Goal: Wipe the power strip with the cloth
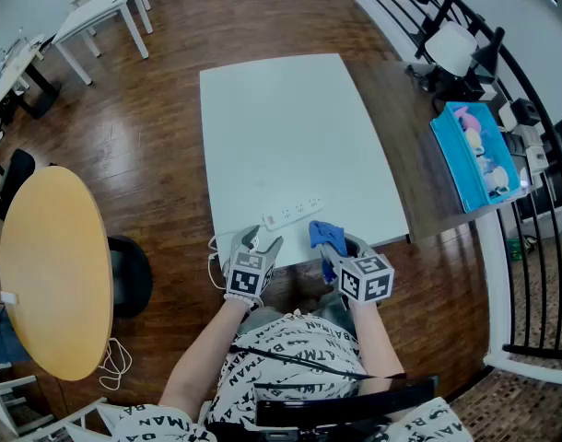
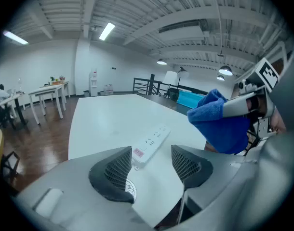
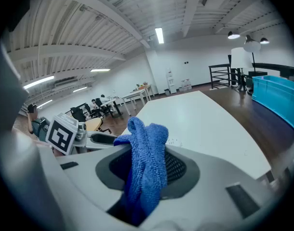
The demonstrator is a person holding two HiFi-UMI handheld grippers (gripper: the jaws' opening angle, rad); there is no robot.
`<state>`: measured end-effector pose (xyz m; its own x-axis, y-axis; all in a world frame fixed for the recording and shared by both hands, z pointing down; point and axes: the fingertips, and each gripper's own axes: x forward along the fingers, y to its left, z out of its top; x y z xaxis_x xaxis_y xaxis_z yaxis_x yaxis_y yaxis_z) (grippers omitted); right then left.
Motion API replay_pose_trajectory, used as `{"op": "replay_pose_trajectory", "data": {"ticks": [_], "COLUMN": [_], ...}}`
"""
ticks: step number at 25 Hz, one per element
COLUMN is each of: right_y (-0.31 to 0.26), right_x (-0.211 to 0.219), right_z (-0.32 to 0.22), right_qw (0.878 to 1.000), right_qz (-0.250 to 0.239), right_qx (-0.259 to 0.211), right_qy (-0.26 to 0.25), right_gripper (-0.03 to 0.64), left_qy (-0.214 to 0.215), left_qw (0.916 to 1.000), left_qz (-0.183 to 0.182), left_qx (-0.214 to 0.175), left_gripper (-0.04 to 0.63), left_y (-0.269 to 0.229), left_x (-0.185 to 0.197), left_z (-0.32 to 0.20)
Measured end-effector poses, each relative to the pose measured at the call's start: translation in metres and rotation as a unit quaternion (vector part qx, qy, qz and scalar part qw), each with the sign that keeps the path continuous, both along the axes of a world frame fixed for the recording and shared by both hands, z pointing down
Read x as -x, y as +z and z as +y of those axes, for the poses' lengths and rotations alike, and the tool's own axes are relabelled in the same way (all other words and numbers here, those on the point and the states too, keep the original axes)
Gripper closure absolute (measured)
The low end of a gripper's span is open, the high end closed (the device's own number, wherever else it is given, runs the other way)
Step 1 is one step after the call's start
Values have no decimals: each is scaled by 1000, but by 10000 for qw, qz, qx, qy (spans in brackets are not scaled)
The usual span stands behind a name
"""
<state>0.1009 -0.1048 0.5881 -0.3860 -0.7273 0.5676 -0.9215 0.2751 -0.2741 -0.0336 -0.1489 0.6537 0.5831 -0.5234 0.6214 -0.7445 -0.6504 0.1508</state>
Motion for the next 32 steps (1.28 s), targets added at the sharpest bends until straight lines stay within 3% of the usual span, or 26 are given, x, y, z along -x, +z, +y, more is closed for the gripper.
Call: {"op": "replay_pose_trajectory", "data": {"ticks": [2, 6, 12, 17, 32], "right_y": [1, 2, 3, 5, 11], "right_x": [2, 4, 0, -6, -21], "right_z": [-3, -7, -12, -12, -10], "right_qw": [10000, 10000, 9999, 9999, 9993], "right_qz": [6, 37, 67, 83, 146], "right_qx": [29, 58, 82, 131, 271], "right_qy": [-27, -63, -42, 66, 204], "right_gripper": [482, 482, 482, 482, 482], "left_qy": [207, 715, 1639, 1991, 2538], "left_qw": [9996, 9949, 9788, 9710, 9586], "left_qz": [-187, -628, -1167, -1304, -1293], "left_qx": [-107, -340, -382, -238, -11], "left_gripper": [281, 271, 261, 261, 284], "left_y": [6, 23, 54, 70, 78], "left_x": [0, -3, -13, -16, -28], "left_z": [-13, -32, -43, -47, -45]}}
